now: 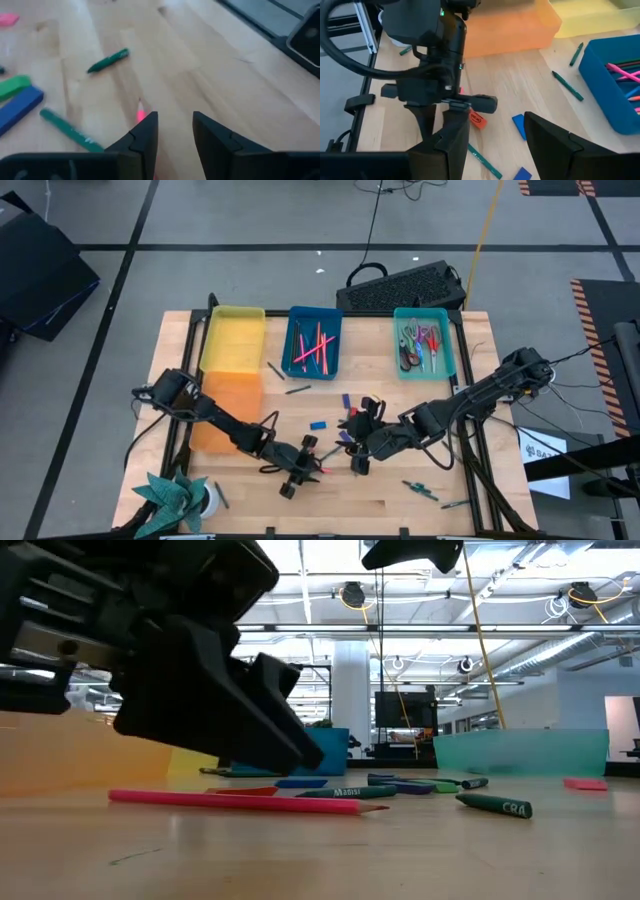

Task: Sort crayons/erasers/pens/pencils in bins
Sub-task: Put the pink pencil into the blue bin

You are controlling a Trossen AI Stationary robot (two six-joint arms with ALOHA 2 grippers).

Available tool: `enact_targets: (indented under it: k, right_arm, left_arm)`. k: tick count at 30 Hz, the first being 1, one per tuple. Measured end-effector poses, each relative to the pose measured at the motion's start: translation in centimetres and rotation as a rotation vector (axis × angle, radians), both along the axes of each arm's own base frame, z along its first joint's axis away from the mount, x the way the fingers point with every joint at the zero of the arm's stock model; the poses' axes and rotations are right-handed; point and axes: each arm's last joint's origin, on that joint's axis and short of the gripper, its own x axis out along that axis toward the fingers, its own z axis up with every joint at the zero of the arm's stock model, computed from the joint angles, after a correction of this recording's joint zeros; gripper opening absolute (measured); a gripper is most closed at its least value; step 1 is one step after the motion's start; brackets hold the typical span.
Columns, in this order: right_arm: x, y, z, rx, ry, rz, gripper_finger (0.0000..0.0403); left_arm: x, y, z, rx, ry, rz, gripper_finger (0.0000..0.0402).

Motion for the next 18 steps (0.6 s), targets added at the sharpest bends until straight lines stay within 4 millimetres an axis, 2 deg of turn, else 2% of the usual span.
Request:
enact_targets:
  k: [10, 18]
  right_arm:
    - [0.0, 0.0, 0.0, 0.0, 0.0, 0.001, 0.0183]
    - [0.0, 0.0, 0.0, 0.001, 0.001, 0.001, 0.0183]
  left_arm:
    - [0.1, 0.4, -0.5, -0.074, 0.032, 0.236, 0.0122]
    - [-0.8, -1.5, -1.1, -0.041, 0.011, 0.286, 0.0122]
